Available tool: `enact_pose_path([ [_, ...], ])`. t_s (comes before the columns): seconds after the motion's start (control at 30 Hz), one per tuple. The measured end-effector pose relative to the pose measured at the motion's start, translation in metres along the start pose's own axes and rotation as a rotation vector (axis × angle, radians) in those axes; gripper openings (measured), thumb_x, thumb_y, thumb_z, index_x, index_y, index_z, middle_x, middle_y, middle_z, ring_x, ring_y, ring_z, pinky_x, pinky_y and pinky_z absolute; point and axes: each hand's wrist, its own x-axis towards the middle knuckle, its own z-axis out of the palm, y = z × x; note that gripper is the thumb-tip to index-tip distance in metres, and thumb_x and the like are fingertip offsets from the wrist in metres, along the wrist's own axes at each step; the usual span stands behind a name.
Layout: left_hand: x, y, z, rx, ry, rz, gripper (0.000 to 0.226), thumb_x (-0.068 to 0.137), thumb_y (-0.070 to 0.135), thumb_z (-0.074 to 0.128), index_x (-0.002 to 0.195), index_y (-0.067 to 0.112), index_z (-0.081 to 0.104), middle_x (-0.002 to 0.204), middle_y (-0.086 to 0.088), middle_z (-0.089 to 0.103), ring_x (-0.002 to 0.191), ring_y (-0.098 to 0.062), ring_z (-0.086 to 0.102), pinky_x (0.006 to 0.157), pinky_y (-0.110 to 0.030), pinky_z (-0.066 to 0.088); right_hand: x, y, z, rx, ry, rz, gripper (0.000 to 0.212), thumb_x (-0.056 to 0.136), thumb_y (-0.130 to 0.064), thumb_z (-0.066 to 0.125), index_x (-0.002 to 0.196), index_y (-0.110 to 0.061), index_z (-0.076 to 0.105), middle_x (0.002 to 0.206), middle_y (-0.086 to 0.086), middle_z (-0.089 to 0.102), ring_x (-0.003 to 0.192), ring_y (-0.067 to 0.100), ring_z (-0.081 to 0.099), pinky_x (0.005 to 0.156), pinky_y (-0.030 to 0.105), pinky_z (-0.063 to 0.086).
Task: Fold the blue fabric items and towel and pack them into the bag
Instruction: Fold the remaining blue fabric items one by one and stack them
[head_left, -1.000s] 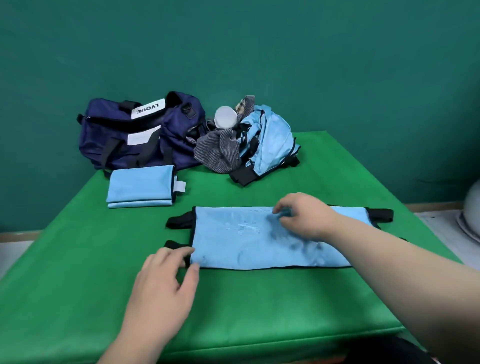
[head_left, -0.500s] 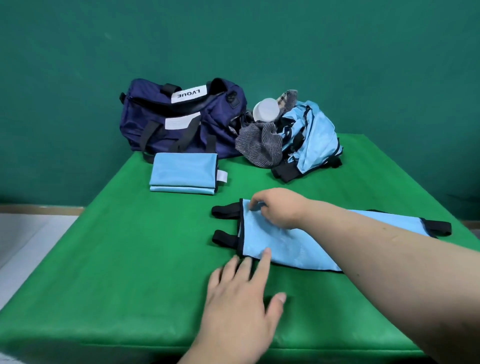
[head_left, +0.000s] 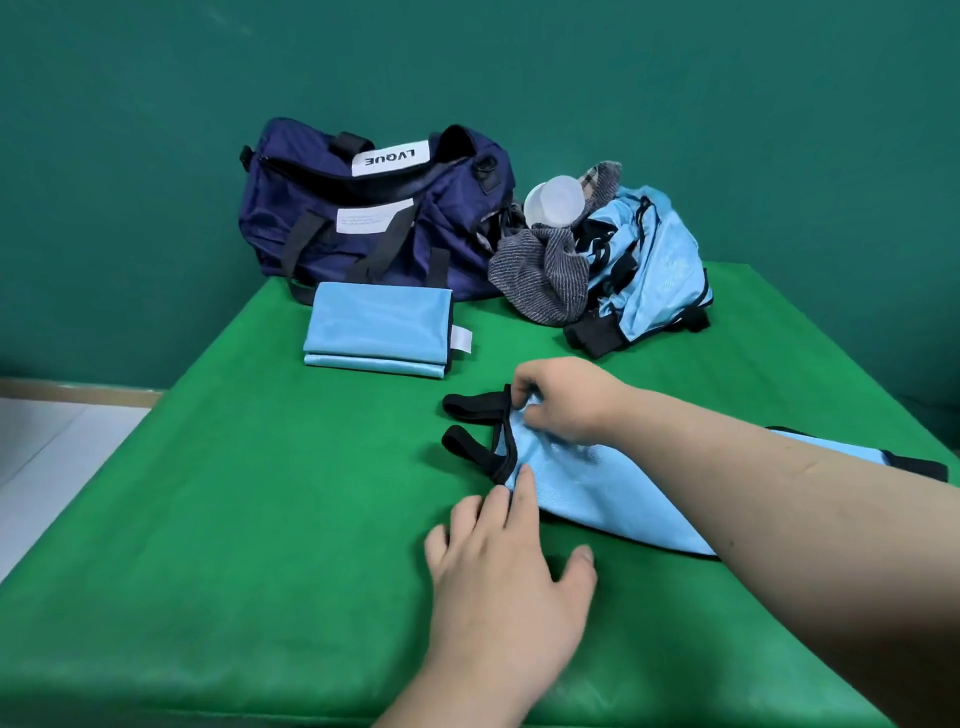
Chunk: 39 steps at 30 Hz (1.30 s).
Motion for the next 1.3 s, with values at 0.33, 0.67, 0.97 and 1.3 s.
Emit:
enact_pose_path([
  [0.33, 0.009, 0.012, -0.06, -1.076, 0.213, -0.142, 0.04, 0.09, 0.006, 0.068, 0.107, 0.042, 0.067, 0.079, 0.017, 0.066, 0.069, 0.002, 0.056, 0.066, -0.008, 0.044, -0.068, -0.004, -0.089, 0.491, 0.289, 0.014, 0.022, 0.088, -0.007, 0.062, 0.089, -0.026, 0.072, 0.073, -0.013, 0.064, 0.051, -0.003, 0.047, 0.052, 0.011, 0.039],
  [0.67, 0.015, 0.106, -0.206, -1.132, 0.144, 0.239, 0.044, 0.082, -0.014, 0.068, 0.108, 0.021, 0.067, 0.091, 0.008, 0.076, 0.08, -0.007, 0.067, 0.078, -0.024, 0.056, -0.202, -0.006, -0.227, 0.893, 0.606, -0.189, 0.049, 0.08, 0.016, 0.061, 0.09, -0.029, 0.079, 0.098, -0.01, 0.076, 0.086, 0.011, 0.063, 0.082, 0.024, 0.05],
  [0.97, -0.006, 0.159, -0.262, -1.176, 0.003, 0.31, 0.055, 0.085, -0.015, 0.061, 0.122, 0.025, 0.064, 0.105, -0.003, 0.075, 0.083, -0.015, 0.069, 0.083, -0.042, 0.059, -0.275, 0.002, -0.261, 0.849, 0.695, -0.287, 0.062, 0.076, 0.02, 0.062, 0.098, -0.036, 0.076, 0.108, -0.018, 0.073, 0.092, 0.013, 0.065, 0.087, 0.027, 0.052],
  [1.3, 0.043, 0.154, -0.251, -1.062, -0.054, 0.214, 0.061, 0.083, -0.016, 0.065, 0.126, 0.027, 0.062, 0.108, -0.005, 0.075, 0.091, -0.016, 0.07, 0.088, -0.037, 0.058, -0.234, 0.025, -0.261, 0.675, 0.682, -0.15, 0.06, 0.075, 0.006, 0.066, 0.109, -0.042, 0.071, 0.113, -0.006, 0.064, 0.102, 0.027, 0.063, 0.098, 0.04, 0.051],
])
